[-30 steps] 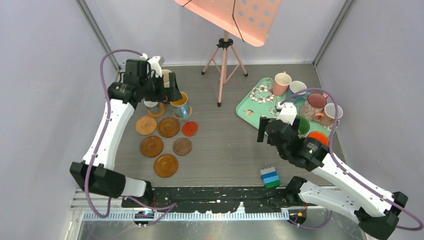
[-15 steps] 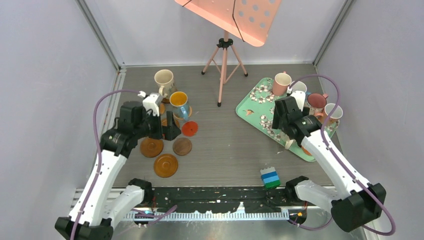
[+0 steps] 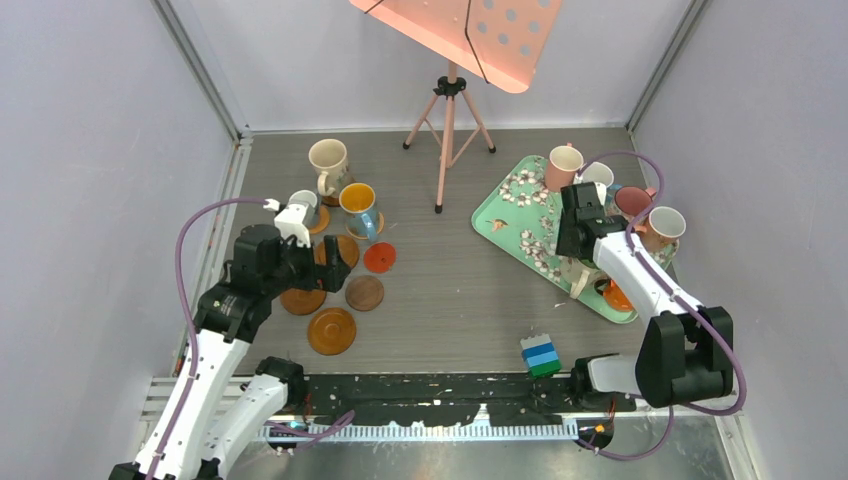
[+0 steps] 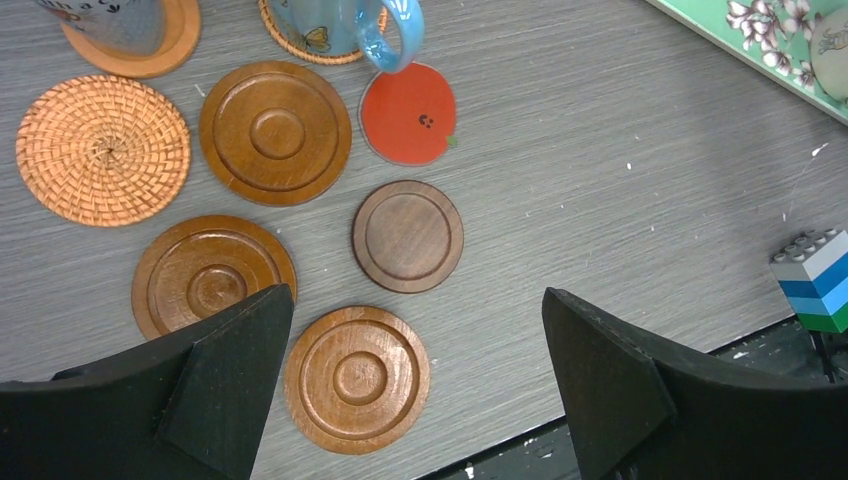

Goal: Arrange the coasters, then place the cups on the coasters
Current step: Pick up the cup from the tray, then place the cup at the center of the board.

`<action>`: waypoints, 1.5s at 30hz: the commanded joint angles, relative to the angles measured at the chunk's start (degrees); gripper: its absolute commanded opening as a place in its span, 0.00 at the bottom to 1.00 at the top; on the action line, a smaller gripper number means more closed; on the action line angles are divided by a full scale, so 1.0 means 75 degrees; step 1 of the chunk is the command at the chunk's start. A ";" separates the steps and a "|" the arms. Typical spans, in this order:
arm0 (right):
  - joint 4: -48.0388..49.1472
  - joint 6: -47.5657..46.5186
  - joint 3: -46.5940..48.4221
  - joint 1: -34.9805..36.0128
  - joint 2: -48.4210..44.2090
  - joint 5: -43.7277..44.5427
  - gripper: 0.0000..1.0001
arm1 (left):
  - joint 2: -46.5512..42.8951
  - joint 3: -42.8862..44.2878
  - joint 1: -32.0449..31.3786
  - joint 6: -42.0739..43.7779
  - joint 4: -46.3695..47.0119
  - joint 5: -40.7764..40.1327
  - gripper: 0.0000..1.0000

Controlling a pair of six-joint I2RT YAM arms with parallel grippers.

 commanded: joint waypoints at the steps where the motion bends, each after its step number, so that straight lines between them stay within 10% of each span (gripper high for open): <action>1: 0.0535 -0.0436 0.0036 -0.0209 0.0134 -0.0207 0.40 | -0.0134 -0.0037 -0.0074 0.0165 0.0360 -0.0275 0.99; 12: 0.0062 -0.1062 0.0935 -0.0197 -0.0150 -0.0375 0.07 | -0.0073 -0.0015 -0.0077 0.0142 0.0310 -0.0531 1.00; 18: -0.0476 -0.1238 0.1720 0.0400 -0.0483 -0.0325 0.05 | -0.0150 0.0037 -0.0077 0.0125 0.0172 -0.1201 0.99; 45: 0.0021 -0.0044 0.1892 0.7453 0.0652 0.0307 0.05 | -0.0332 -0.0116 -0.0077 -0.0010 0.0108 -0.1915 0.99</action>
